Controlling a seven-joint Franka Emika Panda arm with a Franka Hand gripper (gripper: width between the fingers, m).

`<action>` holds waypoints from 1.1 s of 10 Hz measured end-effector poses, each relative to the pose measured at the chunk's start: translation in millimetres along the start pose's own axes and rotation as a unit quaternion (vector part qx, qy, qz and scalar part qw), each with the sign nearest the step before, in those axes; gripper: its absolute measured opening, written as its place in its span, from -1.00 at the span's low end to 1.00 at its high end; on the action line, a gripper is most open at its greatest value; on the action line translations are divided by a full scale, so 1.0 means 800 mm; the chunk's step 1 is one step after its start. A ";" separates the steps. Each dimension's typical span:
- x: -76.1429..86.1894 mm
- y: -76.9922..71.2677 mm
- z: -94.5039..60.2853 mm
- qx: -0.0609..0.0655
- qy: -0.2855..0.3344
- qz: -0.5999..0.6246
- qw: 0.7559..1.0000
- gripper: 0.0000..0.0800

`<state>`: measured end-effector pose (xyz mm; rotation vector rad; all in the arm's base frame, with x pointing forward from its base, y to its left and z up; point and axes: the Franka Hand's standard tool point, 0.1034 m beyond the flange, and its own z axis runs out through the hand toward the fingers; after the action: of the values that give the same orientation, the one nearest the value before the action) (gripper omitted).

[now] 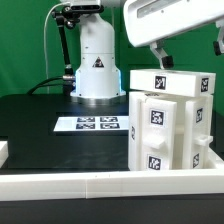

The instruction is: Assemble cabinet

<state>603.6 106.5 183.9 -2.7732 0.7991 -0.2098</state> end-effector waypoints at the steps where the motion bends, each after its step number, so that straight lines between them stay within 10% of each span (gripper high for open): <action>1: 0.009 0.007 0.000 -0.002 -0.002 -0.132 0.991 0.99; 8: 0.019 0.008 0.004 -0.027 -0.048 -0.540 0.840 0.99; 11: 0.009 0.014 0.016 -0.030 -0.057 -0.505 0.861 0.99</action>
Offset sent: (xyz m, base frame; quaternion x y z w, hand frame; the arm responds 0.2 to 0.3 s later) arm 0.0152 0.0135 0.0061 -0.0007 -0.0776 -0.3385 0.9378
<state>606.7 96.0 169.3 -2.9258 -0.7548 -0.1885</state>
